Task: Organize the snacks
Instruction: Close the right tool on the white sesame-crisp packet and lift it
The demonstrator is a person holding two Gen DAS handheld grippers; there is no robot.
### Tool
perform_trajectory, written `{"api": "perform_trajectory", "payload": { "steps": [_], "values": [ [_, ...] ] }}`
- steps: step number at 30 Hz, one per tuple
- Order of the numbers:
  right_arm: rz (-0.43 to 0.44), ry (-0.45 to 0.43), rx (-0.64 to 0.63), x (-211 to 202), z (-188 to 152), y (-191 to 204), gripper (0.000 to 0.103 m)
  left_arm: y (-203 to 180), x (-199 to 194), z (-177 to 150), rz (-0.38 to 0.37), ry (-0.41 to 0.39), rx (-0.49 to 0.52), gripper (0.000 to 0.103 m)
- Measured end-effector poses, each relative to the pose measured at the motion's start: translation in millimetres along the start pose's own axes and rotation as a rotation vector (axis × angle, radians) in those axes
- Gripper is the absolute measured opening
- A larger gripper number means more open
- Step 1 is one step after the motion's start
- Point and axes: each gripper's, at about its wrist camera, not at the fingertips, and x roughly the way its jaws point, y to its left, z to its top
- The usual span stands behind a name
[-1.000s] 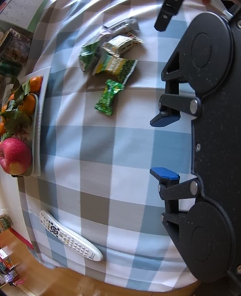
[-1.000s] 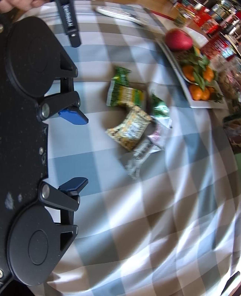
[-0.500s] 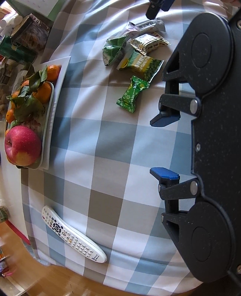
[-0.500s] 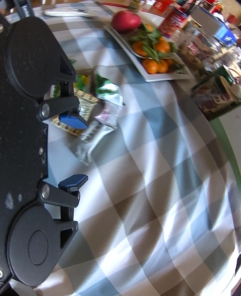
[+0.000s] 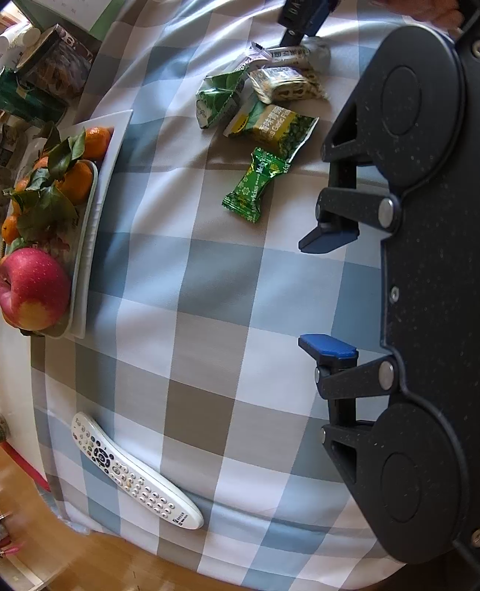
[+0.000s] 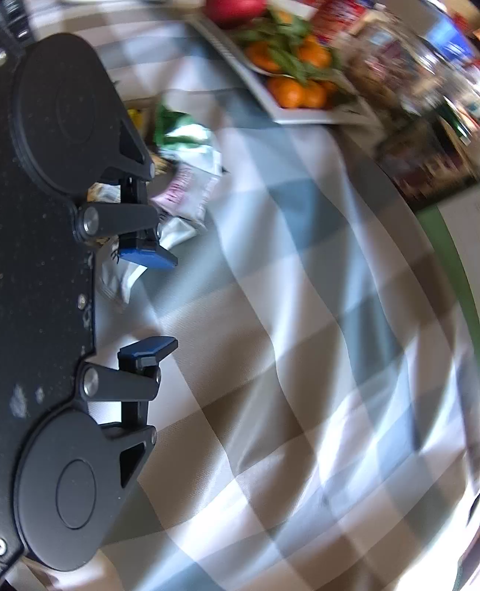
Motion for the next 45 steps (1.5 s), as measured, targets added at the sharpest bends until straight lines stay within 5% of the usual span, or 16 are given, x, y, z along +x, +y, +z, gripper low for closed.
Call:
{"api": "perform_trajectory", "payload": {
  "steps": [7, 10, 15, 23, 33, 37, 45],
  "values": [
    [0.034, 0.089, -0.175, -13, -21, 21, 0.044, 1, 2, -2, 0.006, 0.01, 0.002, 0.056],
    [0.079, 0.143, -0.135, -18, -22, 16, 0.042, 2, 3, -2, 0.007, 0.013, -0.002, 0.056],
    [0.051, 0.069, -0.026, -30, -13, 1, 0.044, 2, 3, -1, 0.01, 0.015, -0.008, 0.056],
    [0.147, 0.076, 0.01, -28, -17, 17, 0.044, 0, 4, -2, 0.008, 0.023, 0.003, 0.056],
    [0.083, 0.064, -0.075, -9, -26, 40, 0.043, 0, 6, -3, -0.006, 0.032, 0.008, 0.056],
    [0.061, 0.064, -0.099, -8, -27, 38, 0.024, 4, 10, -3, -0.021, 0.05, -0.006, 0.056],
    [0.024, 0.156, -0.166, -17, -42, 23, 0.024, 2, 16, -6, -0.007, 0.057, -0.001, 0.056]
  ]
}}
